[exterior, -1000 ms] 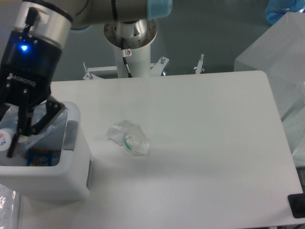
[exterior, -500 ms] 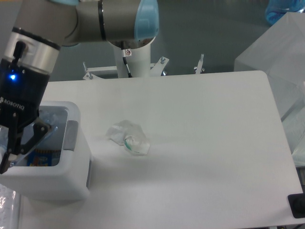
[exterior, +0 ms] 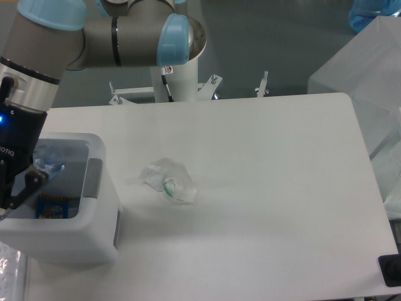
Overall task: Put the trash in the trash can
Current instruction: 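Lower the bottle into the bin and open the gripper, then move the empty gripper back over the crumpled plastic bag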
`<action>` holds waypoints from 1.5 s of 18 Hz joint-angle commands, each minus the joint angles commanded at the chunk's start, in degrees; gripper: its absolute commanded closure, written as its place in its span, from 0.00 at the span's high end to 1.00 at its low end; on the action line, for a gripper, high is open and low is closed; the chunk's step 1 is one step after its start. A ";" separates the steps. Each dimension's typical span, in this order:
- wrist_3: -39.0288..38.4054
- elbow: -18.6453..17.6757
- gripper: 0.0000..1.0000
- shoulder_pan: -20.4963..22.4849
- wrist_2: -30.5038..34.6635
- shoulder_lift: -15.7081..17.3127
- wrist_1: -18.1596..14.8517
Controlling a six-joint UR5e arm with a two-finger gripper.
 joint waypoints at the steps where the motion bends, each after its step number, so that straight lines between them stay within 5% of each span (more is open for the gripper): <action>1: 0.00 0.09 0.28 0.00 0.00 -0.09 0.00; 8: 4.66 -1.85 0.66 0.00 0.00 0.70 -0.09; 11: 4.75 -1.76 0.99 0.61 0.09 0.61 -0.09; 16: 3.35 -3.77 1.00 4.91 7.20 1.05 -0.09; 23: -4.39 -5.00 1.00 19.32 8.52 1.75 -0.35; 27: -2.91 -10.62 1.00 22.76 15.61 2.98 -0.44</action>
